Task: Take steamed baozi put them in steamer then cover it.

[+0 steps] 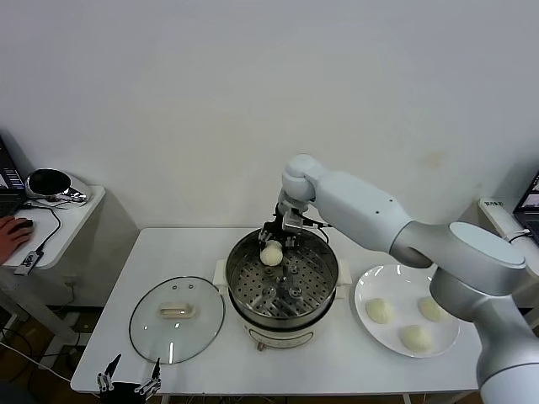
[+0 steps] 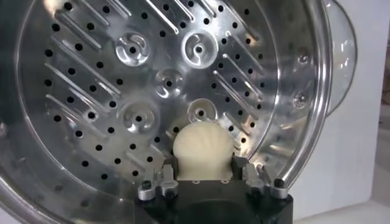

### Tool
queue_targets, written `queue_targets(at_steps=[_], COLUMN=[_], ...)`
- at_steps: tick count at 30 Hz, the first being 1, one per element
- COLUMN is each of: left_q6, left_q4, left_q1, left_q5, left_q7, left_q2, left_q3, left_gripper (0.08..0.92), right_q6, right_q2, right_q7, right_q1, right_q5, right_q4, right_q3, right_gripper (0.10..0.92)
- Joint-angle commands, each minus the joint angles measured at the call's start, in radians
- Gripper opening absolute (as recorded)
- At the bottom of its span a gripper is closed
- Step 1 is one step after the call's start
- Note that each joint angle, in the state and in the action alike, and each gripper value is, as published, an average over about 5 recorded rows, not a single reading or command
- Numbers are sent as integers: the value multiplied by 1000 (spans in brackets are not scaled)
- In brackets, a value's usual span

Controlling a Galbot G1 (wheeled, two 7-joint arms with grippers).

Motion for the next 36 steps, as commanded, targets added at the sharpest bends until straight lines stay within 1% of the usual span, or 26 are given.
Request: queue_targets(at_steps=[1,5,9,12,17,19,24,29,31,34,36], left_q6=[0,1,2,3,7,9,12,18,24,31,37], left_q4=[4,-4,-9,-14,-20,-21,-20,-21,-24,-26,-27], left_q1=[2,8,15,17,12,11,5,-8,-14,-21,-21], left_q5=[3,3,5,6,8,7,5,1,-2,-12,-23], left_q7=[2,4,6,11,19,22,28,35,40,44,46], left_q2=[0,3,5,4,6,7,17,26,29,34,37], left_q3=[2,1,-1,-1,2,3,11,24,27,27,25], left_gripper=[823,823,823,823,823,823,823,823,823,823,823], right_q6=[1,-29,-70,-145,-320,-427,-756,-1048,-1143,-1224,-1250], right_q2=[-1,-14,-52,-108,-235,-307,-481,-619,-663,-715,-747], right_q7=[-11,-83,-131,-132,-157,-152,-166,-194,-207,-219,-222], right_q1=[-3,13,40,74,150,190,310,334,322,296,269], right_q5=[-1,53,174,250,367,425,522,547,552,552,544], right_q4=[6,33,84,162,279,333,478,538,551,554,559], right_q3=[2,7,16,17,14,-2,-54,-92,-95,-98,-102], right_gripper=[635,752,815,822,823,823,823,823,823,823,823])
